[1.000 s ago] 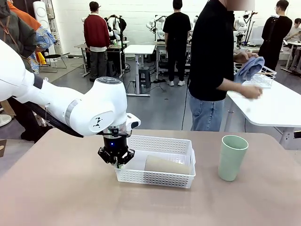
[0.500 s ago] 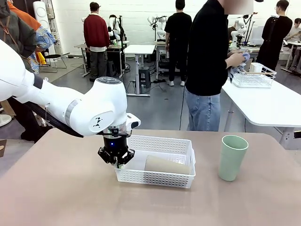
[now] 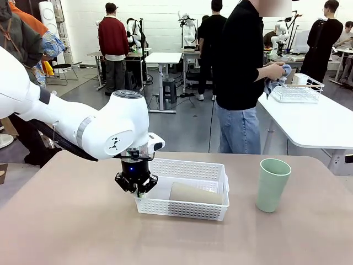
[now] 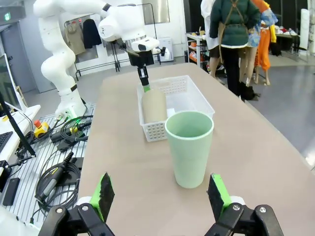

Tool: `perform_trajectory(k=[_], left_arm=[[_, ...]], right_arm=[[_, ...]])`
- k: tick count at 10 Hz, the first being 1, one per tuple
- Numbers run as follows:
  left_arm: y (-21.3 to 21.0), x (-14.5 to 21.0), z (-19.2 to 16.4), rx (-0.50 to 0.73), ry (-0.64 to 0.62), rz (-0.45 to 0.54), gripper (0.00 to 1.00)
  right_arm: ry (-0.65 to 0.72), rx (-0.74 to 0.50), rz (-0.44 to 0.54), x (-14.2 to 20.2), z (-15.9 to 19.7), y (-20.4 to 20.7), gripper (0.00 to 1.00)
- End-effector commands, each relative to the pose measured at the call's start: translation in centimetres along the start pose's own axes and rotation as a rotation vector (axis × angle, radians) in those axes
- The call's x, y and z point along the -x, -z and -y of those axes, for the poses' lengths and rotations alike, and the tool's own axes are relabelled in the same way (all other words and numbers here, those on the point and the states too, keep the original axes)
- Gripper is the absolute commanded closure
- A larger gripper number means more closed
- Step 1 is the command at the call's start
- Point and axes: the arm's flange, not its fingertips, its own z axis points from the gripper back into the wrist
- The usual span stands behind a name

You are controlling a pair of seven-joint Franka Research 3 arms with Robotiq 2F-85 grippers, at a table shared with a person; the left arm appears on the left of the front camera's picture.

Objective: Clean and organize the cups into the basket.
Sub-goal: Pick up the Reusable plastic cup from the right side of the table and stack it inside the Organizing basket in the center of the table.

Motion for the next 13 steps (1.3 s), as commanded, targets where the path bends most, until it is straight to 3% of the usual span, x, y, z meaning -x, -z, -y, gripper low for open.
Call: perform_trajectory(k=[1,4,6,9,13], left_arm=[[0.0,0.3,-0.2,-0.002,0.014,0.006,1.0],[0.0,0.3,-0.2,-0.002,0.014,0.006,1.0],[0.0,0.3,-0.2,-0.002,0.014,0.006,1.0],[0.0,0.3,-0.2,-0.002,0.014,0.006,1.0],[0.0,0.3,-0.2,-0.002,0.014,0.006,1.0]], right_arm=[[0.06,0.0,-0.031,4.3,0.8,1.4,0.0],[0.124,-0.012,-0.058,9.8,2.7,5.2,0.0],[0.143,-0.044,-0.075,11.2,3.0,7.7,0.0],[0.117,-0.087,-0.066,10.9,3.2,10.7,0.0],[0.016,-0.044,-0.007,8.7,3.9,12.8,0.0]])
